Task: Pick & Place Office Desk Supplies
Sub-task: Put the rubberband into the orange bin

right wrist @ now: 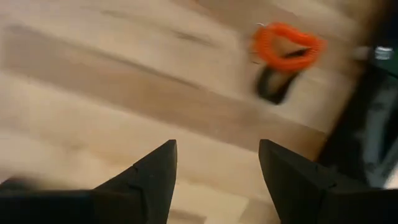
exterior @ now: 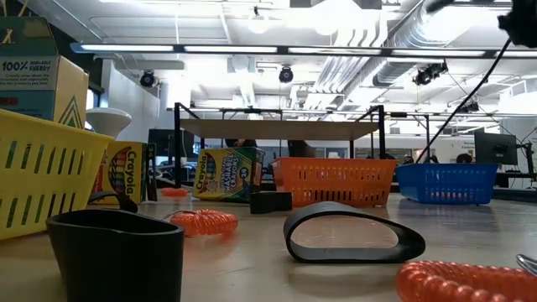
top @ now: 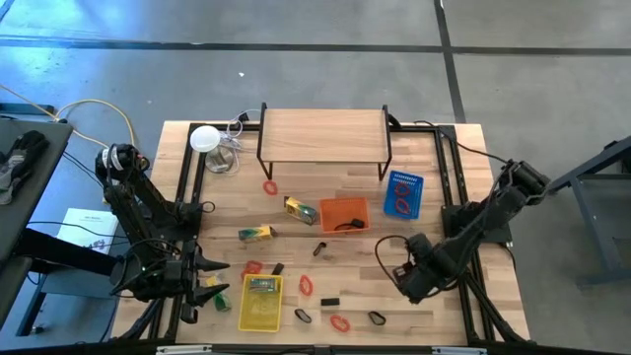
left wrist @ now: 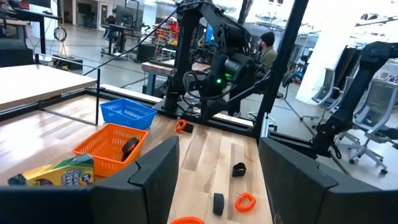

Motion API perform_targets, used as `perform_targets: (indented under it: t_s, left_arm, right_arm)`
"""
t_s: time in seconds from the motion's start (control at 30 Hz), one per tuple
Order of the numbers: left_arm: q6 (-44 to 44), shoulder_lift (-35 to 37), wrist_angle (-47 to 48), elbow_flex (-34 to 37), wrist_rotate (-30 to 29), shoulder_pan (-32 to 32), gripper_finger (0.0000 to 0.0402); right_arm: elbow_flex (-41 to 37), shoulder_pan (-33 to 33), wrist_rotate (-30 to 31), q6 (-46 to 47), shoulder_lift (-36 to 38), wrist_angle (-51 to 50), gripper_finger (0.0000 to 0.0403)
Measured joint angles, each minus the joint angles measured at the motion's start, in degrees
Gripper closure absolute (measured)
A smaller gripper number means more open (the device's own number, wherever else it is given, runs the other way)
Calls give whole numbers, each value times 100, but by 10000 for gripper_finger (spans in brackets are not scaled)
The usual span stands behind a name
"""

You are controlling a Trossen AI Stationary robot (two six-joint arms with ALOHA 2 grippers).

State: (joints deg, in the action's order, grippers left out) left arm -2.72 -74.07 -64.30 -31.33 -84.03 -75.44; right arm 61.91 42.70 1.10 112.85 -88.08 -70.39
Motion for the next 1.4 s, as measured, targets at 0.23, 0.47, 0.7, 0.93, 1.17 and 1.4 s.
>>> perform_targets:
  t_s: [0.23, 0.47, 0.7, 0.93, 1.17, 1.4]
  left_arm:
    - [12, -191, 8, 2, 1, 7, 188]
    - [17, -196, 1, 2, 1, 33, 188]
    - [16, -196, 2, 2, 2, 33, 188]
    - [15, -198, 3, 2, 2, 33, 188]
    - [-218, -198, 3, 2, 0, 33, 188]
    - [-221, -198, 3, 2, 0, 33, 188]
  right_arm:
    - [-458, 54, -98, 416, -144, 189, 188]
    - [-929, 3, -385, 1329, -146, 274, 188]
    - [-1459, -101, -237, 1373, -146, 991, 188]
    - [-1767, -123, -121, 1507, -146, 1038, 188]
    - [-1980, -123, -100, 1507, -124, 1325, 192]
    - [-2046, -123, 84, 1500, -126, 1436, 280]
